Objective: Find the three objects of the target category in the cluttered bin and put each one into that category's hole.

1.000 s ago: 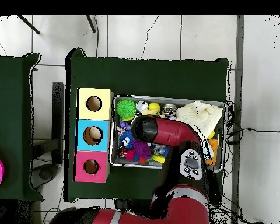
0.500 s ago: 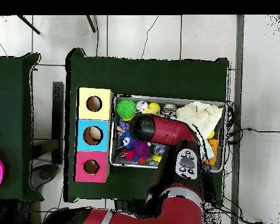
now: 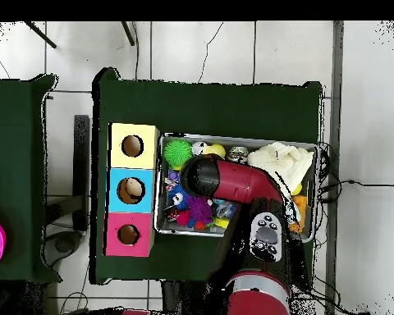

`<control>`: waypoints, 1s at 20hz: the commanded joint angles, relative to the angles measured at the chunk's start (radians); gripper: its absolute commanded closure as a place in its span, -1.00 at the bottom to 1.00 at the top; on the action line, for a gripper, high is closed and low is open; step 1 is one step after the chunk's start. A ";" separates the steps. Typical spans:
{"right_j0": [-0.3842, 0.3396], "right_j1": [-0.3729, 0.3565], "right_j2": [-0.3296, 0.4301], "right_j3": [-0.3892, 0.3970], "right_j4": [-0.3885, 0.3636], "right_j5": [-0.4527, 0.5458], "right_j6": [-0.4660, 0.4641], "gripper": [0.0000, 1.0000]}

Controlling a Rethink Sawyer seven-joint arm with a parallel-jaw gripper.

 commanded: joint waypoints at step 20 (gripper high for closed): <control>-0.018 0.049 0.043 -0.057 0.062 0.048 0.165 -1.00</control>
